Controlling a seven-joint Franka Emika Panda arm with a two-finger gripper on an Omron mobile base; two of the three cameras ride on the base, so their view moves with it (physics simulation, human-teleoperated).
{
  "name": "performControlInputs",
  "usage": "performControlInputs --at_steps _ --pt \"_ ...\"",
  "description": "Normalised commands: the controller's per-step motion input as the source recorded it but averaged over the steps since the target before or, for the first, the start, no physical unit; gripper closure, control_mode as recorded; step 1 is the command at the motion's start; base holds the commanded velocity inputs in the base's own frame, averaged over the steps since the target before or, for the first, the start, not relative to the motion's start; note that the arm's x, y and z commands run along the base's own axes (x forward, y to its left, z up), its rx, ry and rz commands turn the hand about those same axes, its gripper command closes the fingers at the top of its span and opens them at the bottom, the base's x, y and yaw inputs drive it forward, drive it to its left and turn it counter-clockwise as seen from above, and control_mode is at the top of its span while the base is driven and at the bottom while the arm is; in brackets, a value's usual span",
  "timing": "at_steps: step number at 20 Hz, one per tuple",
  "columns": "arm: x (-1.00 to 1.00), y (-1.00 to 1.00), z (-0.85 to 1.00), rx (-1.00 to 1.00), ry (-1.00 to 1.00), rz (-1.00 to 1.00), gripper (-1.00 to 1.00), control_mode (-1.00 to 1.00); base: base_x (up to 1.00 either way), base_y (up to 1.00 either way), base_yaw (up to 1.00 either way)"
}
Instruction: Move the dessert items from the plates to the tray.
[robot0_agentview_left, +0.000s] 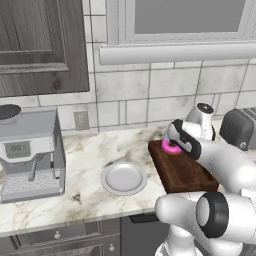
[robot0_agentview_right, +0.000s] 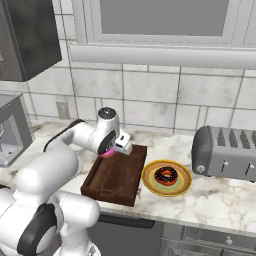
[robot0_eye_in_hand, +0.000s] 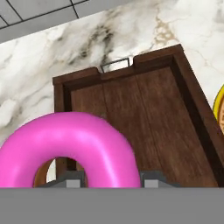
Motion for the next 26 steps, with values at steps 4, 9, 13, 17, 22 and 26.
performControlInputs --at_steps 4,9,13,17,22,26 --pt "0.08 -0.53 -0.21 0.00 0.01 -0.13 1.00 -1.00 0.00 0.00 0.00" --pt "0.06 -0.11 -0.35 0.00 0.00 -0.06 1.00 -1.00 0.00 0.00 0.00" --pt "0.08 0.00 -0.25 0.00 0.00 0.00 1.00 -1.00 0.00 0.00 0.00" --pt "0.03 0.00 -0.21 0.00 0.00 0.00 1.00 -1.00 0.00 0.00 0.00" --pt "0.06 0.00 -0.25 0.00 0.00 0.00 1.00 -1.00 0.00 0.00 0.00" --pt "0.15 0.02 -0.19 0.00 0.00 0.00 1.00 -1.00 0.00 0.00 0.00"
